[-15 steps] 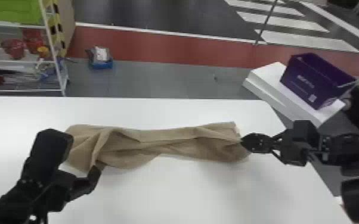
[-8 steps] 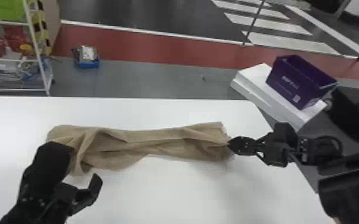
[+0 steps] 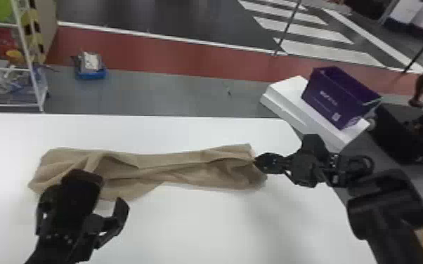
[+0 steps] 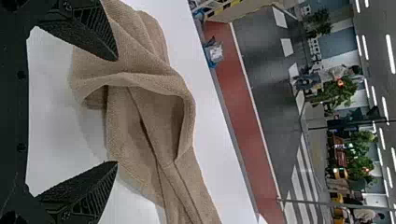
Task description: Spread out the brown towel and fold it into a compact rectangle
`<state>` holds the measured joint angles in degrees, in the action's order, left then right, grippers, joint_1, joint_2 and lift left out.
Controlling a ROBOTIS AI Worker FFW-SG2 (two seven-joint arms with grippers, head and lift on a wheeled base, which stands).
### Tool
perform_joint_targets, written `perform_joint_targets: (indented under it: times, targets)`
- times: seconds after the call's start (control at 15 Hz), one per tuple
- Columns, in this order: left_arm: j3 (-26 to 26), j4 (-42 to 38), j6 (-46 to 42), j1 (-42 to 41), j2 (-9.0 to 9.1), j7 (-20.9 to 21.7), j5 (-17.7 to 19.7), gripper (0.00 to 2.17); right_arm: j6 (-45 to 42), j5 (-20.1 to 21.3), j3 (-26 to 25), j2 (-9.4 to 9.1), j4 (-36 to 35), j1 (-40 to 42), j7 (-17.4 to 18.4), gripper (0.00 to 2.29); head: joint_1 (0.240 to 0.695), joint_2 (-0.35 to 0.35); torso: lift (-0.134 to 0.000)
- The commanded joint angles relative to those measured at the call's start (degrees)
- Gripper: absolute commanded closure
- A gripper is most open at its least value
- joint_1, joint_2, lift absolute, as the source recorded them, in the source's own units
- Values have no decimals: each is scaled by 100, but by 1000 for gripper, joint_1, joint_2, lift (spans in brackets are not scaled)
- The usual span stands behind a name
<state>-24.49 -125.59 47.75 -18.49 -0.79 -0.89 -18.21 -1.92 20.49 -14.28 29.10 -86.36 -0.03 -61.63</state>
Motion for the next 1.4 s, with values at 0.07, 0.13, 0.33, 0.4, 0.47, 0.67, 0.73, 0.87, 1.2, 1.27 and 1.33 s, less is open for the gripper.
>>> perform_joint_targets:
  times: [0.07, 0.13, 0.33, 0.4, 0.47, 0.67, 0.73, 0.87, 1.2, 1.27, 1.33]
  targets:
    - [-91, 324, -103, 170, 17, -16, 213, 100, 135, -1, 31, -71, 76, -58, 37, 1231, 695, -350, -124]
    - [-91, 439, -278, 196, 52, -25, 239, 103, 153, -1, 40, -80, 76, -50, 37, 1231, 695, -350, -124]
    - [-100, 764, -366, 381, 70, -332, 222, 154, 171, -1, 49, -106, 58, -32, 37, 1231, 695, -350, -124]
    - [-91, 861, -437, 442, 70, -385, 195, 208, 206, -1, 49, -106, 23, -6, 37, 1231, 695, -350, -124]
    - [-82, 904, -419, 469, 70, -499, 169, 208, 241, -1, 40, -106, -3, 21, 28, 1231, 695, -350, -124]
    - [-109, 562, -454, 196, -9, -772, 134, 205, 259, -10, -4, -89, -39, 56, 28, 1231, 695, -350, -124]
    - [-100, 368, -542, 3, -18, -798, 134, 205, 259, -10, -22, -89, -39, 56, 28, 1231, 695, -350, -124]
    - [-82, 157, -577, -234, -27, -983, 90, 201, 259, -37, -13, -89, -47, 56, 28, 1231, 695, -350, -124]
    - [-12, 518, -542, -59, 44, -825, 310, 201, 276, -45, 13, -89, -65, 56, 28, 1231, 695, -350, -124]
    - [-3, 623, -560, 38, 52, -860, 415, 205, 276, -45, 5, -89, -65, 56, 19, 1231, 695, -350, -124]
    - [-12, 720, -542, 108, 70, -913, 424, 205, 259, -37, -4, -89, -65, 65, 19, 1231, 695, -350, -124]
